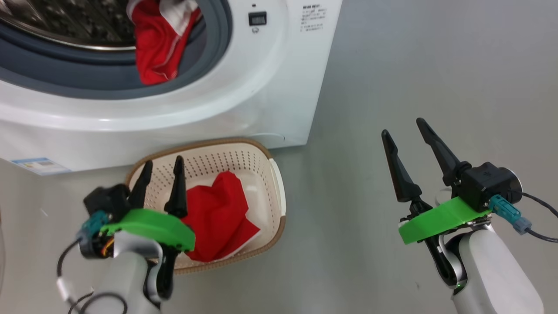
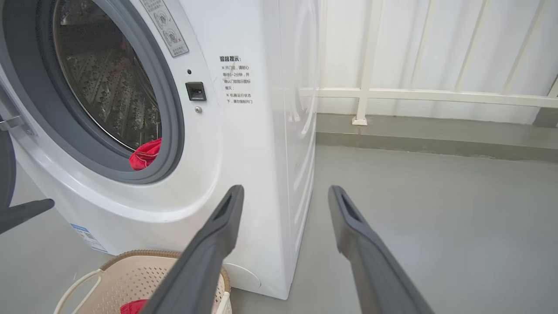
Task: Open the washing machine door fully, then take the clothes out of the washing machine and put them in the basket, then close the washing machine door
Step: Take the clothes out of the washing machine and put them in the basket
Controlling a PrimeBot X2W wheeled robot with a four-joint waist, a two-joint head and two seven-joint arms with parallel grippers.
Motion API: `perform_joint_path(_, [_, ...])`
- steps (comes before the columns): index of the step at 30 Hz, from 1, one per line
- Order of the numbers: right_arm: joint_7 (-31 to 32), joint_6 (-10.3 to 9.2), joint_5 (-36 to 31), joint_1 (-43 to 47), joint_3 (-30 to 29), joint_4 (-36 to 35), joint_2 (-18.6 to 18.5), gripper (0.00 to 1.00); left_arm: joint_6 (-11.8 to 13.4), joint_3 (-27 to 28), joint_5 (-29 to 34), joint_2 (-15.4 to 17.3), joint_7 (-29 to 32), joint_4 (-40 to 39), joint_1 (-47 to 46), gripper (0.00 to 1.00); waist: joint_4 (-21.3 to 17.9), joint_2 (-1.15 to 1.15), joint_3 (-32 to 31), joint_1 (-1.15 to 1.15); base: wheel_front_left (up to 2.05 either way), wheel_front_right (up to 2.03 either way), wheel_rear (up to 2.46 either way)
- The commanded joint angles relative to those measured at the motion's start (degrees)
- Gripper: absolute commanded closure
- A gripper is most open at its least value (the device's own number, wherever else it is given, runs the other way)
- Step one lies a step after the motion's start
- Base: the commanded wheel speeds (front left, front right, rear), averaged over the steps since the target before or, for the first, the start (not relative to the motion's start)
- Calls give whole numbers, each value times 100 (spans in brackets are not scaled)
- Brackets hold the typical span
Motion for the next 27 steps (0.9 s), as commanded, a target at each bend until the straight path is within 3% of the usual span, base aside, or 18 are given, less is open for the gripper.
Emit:
perform_joint_path(1, [-22, 35, -39, 83, 88, -121, 21, 0, 56, 228, 113, 195, -69, -319, 175, 0, 59, 0, -210, 0, 0, 0, 0])
perform_joint_path(7, [-60, 35, -34, 210, 75, -22, 21, 0, 229, 607, 568, 155, -69, -1653, 1008, 0, 37, 0, -591, 0, 0, 0, 0])
perform_joint_path(13, [-131, 35, -28, 431, 38, 49, 21, 0, 317, 804, 822, 119, -69, -2453, 1741, 0, -48, 0, -1022, 0, 0, 0, 0])
perform_joint_path(27, [-241, 35, -193, 1088, -212, -149, 21, 0, 512, 929, 1015, 222, 15, -3404, 2857, 0, -97, 0, -1636, 0, 0, 0, 0])
